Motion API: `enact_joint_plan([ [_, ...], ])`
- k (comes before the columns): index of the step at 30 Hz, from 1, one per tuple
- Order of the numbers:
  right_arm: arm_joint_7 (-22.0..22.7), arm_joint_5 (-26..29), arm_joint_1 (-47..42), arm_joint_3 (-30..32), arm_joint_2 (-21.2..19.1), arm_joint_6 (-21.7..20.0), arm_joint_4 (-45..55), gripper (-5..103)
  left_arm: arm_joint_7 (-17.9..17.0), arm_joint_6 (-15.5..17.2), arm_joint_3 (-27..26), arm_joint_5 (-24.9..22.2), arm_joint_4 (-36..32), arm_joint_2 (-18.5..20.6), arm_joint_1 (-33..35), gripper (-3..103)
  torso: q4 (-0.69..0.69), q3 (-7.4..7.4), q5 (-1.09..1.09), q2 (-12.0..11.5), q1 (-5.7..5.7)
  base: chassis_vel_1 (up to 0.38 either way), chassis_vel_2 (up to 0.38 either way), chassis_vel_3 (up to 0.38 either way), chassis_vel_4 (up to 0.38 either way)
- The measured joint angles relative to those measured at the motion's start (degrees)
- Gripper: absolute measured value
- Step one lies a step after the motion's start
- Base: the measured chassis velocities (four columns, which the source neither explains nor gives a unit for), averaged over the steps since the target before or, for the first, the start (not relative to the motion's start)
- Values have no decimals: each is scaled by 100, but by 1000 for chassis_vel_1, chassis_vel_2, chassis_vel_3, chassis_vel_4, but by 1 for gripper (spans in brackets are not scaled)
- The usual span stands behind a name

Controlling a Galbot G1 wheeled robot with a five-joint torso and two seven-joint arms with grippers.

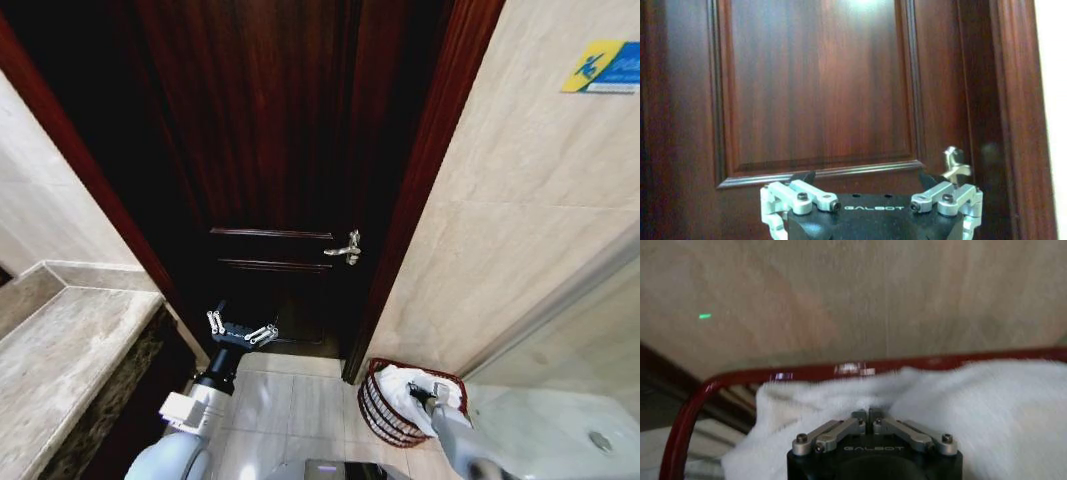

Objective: Discard the used towel into the hamper.

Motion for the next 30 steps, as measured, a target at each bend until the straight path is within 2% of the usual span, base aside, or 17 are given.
enact_joint_plan([
  [4, 92, -94, -120, -8, 21, -119, 94, -2, 1, 0, 1, 0, 0, 0, 0, 100, 1, -38, -1, -86, -41, -211, 229, 230, -235],
  [6, 132, -106, -274, -2, 57, -181, 264, 1, 0, 0, 1, 0, 0, 0, 0, 100, 2, -41, -2, -95, -49, -222, 202, 237, -225],
  [7, 168, -106, -574, 7, 117, -201, 542, 12, 0, 0, 0, 0, 0, 0, 0, 100, 0, -43, 0, -101, -51, -222, 182, 205, -215],
  [9, 168, -112, -736, 26, 158, -155, 629, 12, 0, 0, 1, 0, 0, 0, -1, 100, 0, -44, 4, -105, -49, -128, 182, 75, -161],
  [10, 171, -128, -844, 51, 183, -111, 654, 18, 0, 0, 0, 0, 0, 1, -1, 100, 0, -44, 4, -107, -48, -95, 105, 75, -161],
  [11, 176, -147, -985, 85, 207, -85, 692, 28, 0, 0, 0, 0, 0, 3, -1, 100, 0, -47, 2, -107, -51, -32, 54, -11, -51],
  [13, 176, -179, -1039, 105, 209, -52, 695, 28, -1, 0, 0, 0, 0, 0, -1, 100, 3, -49, 1, -107, -55, -32, 54, 12, 23],
  [16, 202, -236, -1085, 155, 210, -14, 598, 44, 0, 0, 0, 0, 0, 0, 0, 100, 3, -51, 1, -102, -60, 30, -47, -3, 36],
  [17, 202, -236, -1085, 155, 210, -14, 598, 44, 0, 0, 0, 0, 0, 0, 0, 100, 3, -51, 1, -102, -60, 70, -70, -5, 69],
  [19, 225, -283, -1067, 165, 196, -14, 518, 55, 0, 0, 1, 0, 0, 0, 0, 100, 2, -51, 2, -98, -60, 23, -39, -22, 16],
  [20, 225, -283, -1067, 165, 196, -14, 518, 55, 0, 0, 1, 0, 0, 0, 0, 100, 2, -51, 2, -98, -60, 0, 0, 0, 0],
  [22, 287, -330, -1005, 163, 166, -2, 383, 66, 0, 0, 0, 0, 0, 0, 0, 100, 2, -50, 1, -98, -56, 0, 0, 0, 0],
  [23, 287, -330, -1005, 163, 166, -2, 383, 66, 0, 0, 0, 0, 0, 0, 0, 100, 2, -50, 1, -98, -56, 0, 0, 0, 0],
  [26, 331, -420, -931, 144, 155, 15, 248, 83, 0, 0, 0, 0, 0, 0, 0, 100, 2, -46, 2, -98, -47, 0, 0, 0, 0],
  [27, 331, -420, -931, 144, 155, 15, 248, 83, 0, 0, 0, 0, 0, 0, 0, 100, 2, -46, 2, -98, -47, 0, 0, 0, 0],
  [29, 362, -419, -910, 130, 177, 16, 233, 93, 0, 0, 0, 0, 0, 0, 0, 100, 1, -46, 2, -97, -45, 0, 0, 0, 0],
  [30, 362, -419, -910, 130, 177, 16, 233, 93, 0, 0, 0, 0, 0, 0, 0, 100, 1, -46, 2, -97, -45, 0, 0, 0, 0],
])
